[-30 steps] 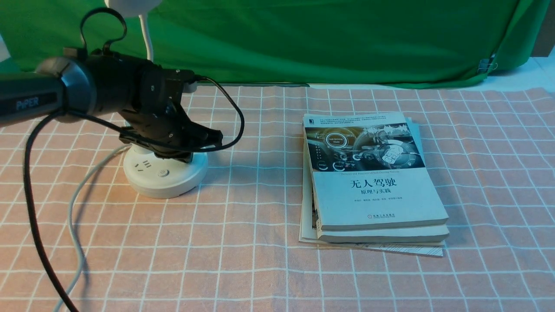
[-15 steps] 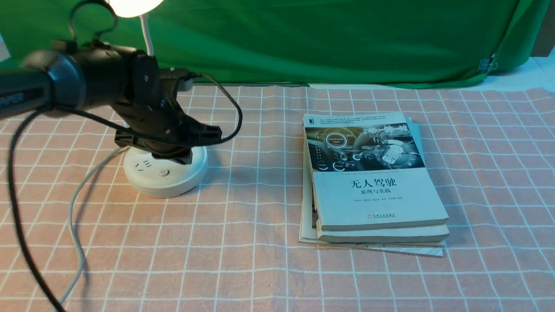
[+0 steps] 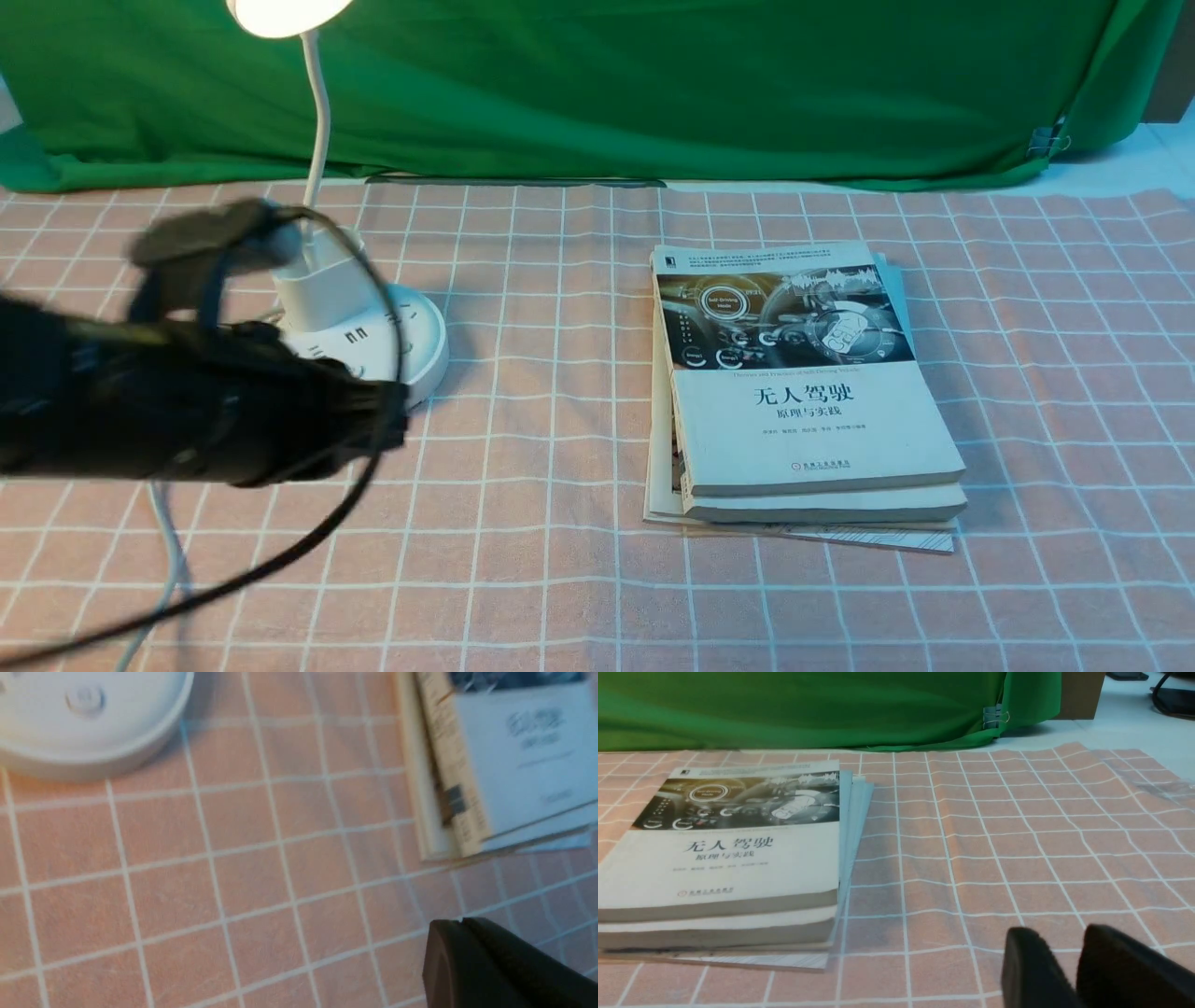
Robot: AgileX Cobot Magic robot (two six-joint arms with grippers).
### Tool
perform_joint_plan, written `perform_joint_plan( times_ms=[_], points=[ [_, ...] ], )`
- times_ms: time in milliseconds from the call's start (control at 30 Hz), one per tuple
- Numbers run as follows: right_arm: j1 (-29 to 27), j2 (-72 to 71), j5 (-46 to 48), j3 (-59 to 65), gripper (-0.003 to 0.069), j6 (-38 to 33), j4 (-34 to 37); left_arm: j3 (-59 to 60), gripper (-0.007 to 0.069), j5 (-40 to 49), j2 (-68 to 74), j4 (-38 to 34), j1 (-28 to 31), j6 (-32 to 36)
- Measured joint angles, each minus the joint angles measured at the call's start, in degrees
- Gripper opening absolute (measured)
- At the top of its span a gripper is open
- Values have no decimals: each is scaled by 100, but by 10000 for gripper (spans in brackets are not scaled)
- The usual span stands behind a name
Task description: Turn on the table lamp on the pink coffee tablecloth with your hand.
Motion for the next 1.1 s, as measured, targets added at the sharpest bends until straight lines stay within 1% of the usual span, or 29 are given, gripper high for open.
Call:
perform_joint_plan(
  times_ms=[33, 100, 200, 233, 300, 333, 367, 400, 467, 600, 833, 1033, 1100],
  points=[
    [0, 0, 0, 0, 232, 0, 0, 70, 21, -80, -182, -8, 0, 44],
    [0, 0, 0, 0, 235, 0, 0, 450, 21, -559, -1124, 26, 0, 246],
    [0, 0, 0, 0, 236, 0, 0, 1008, 21, -1235, -2295, 375, 0, 334],
    [0, 0, 0, 0, 237, 0, 0, 1076, 21, -1267, -2419, 440, 0, 334],
    [0, 0, 0, 0, 237, 0, 0, 1457, 21, -1507, -3146, 976, 0, 353],
    [0, 0, 0, 0, 237, 0, 0, 1484, 21, -1515, -3146, 976, 0, 360],
    [0, 0, 0, 0, 237, 0, 0, 1724, 21, -1527, -3604, 1423, 0, 375],
    [0, 0, 0, 0, 237, 0, 0, 1844, 21, -1536, -3757, 1583, 0, 382],
    [0, 0, 0, 0, 237, 0, 0, 2045, 21, -1547, -4043, 1868, 0, 397],
    [0, 0, 0, 0, 237, 0, 0, 2344, 21, -1554, -4326, 2177, 0, 402],
    [0, 0, 0, 0, 237, 0, 0, 2625, 21, -1520, -4337, 2270, 0, 402],
    [0, 0, 0, 0, 237, 0, 0, 3161, 21, -2090, -4725, 2393, 72, 408],
    [0, 0, 0, 0, 237, 0, 0, 3551, 21, -2453, -5050, 2685, 300, 413]
  ],
)
